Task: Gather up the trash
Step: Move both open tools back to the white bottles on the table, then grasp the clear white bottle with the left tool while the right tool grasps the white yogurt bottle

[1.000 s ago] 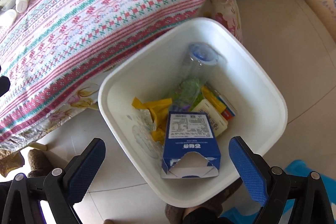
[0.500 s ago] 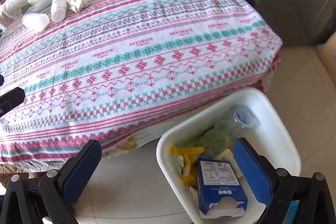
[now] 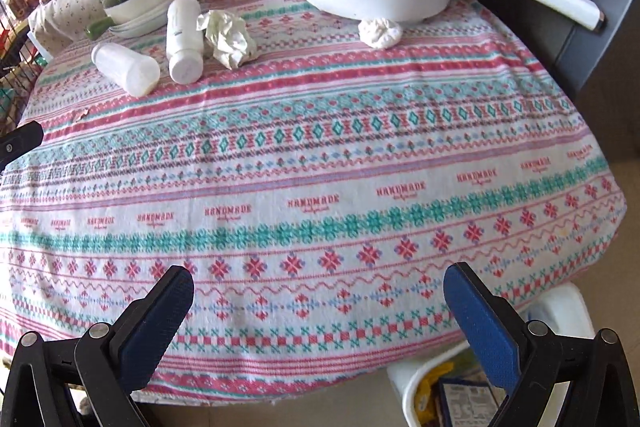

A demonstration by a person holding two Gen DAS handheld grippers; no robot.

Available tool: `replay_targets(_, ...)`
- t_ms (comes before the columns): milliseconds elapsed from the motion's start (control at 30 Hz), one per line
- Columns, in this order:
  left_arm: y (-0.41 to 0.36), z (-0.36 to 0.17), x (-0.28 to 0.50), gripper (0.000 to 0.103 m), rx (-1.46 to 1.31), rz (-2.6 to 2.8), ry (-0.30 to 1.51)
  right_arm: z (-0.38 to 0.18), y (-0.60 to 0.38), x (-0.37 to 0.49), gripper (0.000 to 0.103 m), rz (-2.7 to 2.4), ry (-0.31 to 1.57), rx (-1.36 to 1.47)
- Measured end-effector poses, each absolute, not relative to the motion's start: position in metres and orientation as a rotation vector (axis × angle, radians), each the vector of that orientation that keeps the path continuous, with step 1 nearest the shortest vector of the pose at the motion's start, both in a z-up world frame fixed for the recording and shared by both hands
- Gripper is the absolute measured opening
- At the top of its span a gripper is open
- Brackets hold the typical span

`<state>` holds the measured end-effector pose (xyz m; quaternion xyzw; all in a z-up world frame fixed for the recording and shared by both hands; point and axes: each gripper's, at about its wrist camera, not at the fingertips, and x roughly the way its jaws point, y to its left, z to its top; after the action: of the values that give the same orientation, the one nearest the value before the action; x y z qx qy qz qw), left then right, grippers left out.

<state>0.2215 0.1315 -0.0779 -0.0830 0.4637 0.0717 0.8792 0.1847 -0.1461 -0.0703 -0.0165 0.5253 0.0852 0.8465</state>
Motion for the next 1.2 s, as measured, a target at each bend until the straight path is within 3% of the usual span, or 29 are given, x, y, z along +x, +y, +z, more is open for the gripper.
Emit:
replay_targets(400,0.188,-0.108,0.341,0.102,-0.329,0.281,1.036,-0.072,-0.098,0.302,0.102,0.257,1.008,0.044)
replay_targets(600,0.198,-0.139,0.390,0.084,-0.441,0.288,1.064,-0.085,-0.076,0.340,0.102,0.309,1.001,-0.004)
replay_targets(767,0.200,-0.162,0.405,0.079,-0.537,0.243,1.096,-0.087,-0.065,0.352,0.102,0.369,0.978,-0.019)
replay_targets(833,0.202,-0.168,0.406,0.064,-0.571,0.188,1.109,-0.087,-0.060,0.355,0.102,0.387,0.970,-0.023)
replay_targets(900,0.200,-0.170,0.404,0.060,-0.565,0.157,1.133,-0.086,-0.054,0.358,0.102,0.404,0.967,-0.020)
replay_targets(1000,0.198,-0.167,0.398,0.057,-0.500,0.114,1.153,-0.083,-0.043,0.362,0.100,0.422,0.951,-0.017)
replay_targets(1200,0.209,-0.160,0.368,0.055,-0.432,0.038,1.154,-0.085,-0.010,0.376,0.086,0.476,0.951,-0.004)
